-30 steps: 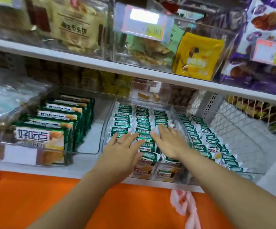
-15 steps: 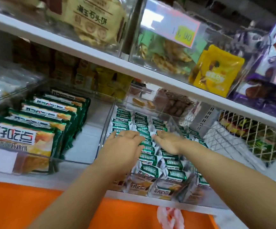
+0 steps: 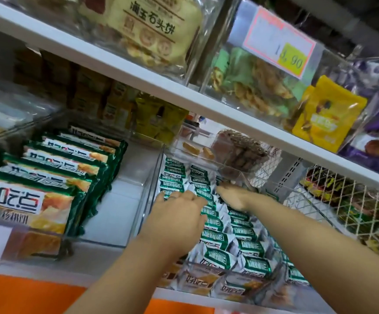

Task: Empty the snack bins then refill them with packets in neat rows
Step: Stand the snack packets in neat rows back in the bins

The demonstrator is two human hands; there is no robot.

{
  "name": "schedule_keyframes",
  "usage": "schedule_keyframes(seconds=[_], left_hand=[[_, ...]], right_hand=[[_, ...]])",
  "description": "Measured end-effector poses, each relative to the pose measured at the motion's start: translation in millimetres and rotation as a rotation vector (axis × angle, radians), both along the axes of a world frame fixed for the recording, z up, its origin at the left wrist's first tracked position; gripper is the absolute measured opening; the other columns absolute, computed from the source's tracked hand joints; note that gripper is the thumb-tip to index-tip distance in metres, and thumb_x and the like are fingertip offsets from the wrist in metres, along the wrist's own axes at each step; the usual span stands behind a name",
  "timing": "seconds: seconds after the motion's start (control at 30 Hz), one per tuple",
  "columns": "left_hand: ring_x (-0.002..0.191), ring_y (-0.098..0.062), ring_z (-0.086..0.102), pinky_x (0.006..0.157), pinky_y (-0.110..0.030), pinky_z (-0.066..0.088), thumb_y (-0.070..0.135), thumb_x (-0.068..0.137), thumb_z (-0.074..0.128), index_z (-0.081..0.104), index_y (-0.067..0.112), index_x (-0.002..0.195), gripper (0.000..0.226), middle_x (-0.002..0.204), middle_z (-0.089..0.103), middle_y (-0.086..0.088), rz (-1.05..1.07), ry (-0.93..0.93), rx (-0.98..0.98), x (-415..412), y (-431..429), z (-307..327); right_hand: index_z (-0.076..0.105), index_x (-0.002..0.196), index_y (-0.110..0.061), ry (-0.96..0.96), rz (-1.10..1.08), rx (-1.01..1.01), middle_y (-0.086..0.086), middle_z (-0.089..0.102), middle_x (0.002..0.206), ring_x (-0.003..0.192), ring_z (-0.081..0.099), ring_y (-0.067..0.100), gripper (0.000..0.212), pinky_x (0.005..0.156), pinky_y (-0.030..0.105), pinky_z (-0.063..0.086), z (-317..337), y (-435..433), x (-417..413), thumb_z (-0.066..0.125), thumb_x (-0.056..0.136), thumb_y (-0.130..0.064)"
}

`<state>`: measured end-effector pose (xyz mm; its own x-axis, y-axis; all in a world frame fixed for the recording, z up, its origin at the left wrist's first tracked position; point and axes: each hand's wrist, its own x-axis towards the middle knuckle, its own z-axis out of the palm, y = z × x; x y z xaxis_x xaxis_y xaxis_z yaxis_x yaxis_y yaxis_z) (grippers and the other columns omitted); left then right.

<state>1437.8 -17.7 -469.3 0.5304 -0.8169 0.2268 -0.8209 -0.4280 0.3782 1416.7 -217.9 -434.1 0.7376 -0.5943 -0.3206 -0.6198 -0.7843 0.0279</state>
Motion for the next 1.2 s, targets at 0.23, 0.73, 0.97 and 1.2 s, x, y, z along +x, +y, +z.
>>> schedule_keyframes(seconds=[0.23,0.73,0.97,1.2], left_hand=[[0.128,-0.018,0.042,0.113,-0.044,0.023,0.037,0.101,0.034,0.039,0.029,0.14,0.04,0.142,0.044,0.005,0.003,0.002,-0.023,0,-4,0],[0.109,-0.015,0.055,0.099,-0.033,0.037,0.026,0.098,0.045,0.06,0.035,0.11,0.021,0.122,0.057,0.01,-0.03,-0.04,-0.132,17,19,35],[0.127,-0.014,0.04,0.116,-0.054,0.007,0.039,0.095,0.048,0.062,0.038,0.093,0.015,0.124,0.053,0.013,-0.026,-0.074,0.092,14,43,27],[0.137,-0.015,0.027,0.114,-0.058,-0.004,0.052,0.084,0.062,0.065,0.04,0.105,0.024,0.137,0.044,0.01,-0.089,-0.002,0.215,3,49,21]], right_hand=[[0.025,0.148,-0.015,-0.166,0.04,-0.009,0.013,0.032,0.151,0.114,0.049,0.014,0.051,0.113,0.043,0.03,2,-25,16,0.018,0.103,-0.038],[0.026,0.147,-0.038,-0.16,0.585,-0.008,-0.02,0.019,0.153,0.14,0.015,-0.002,0.049,0.114,0.017,0.01,14,88,-108,0.035,0.1,-0.045],[0.043,0.14,-0.038,-0.374,0.681,-0.142,-0.014,0.036,0.149,0.133,0.031,0.01,0.042,0.107,0.024,0.019,-24,83,-99,0.048,0.098,-0.037],[0.067,0.113,-0.033,-0.62,0.532,-0.084,-0.018,0.054,0.126,0.119,0.044,0.007,0.063,0.106,0.036,0.033,-35,86,-108,0.046,0.072,-0.077]])
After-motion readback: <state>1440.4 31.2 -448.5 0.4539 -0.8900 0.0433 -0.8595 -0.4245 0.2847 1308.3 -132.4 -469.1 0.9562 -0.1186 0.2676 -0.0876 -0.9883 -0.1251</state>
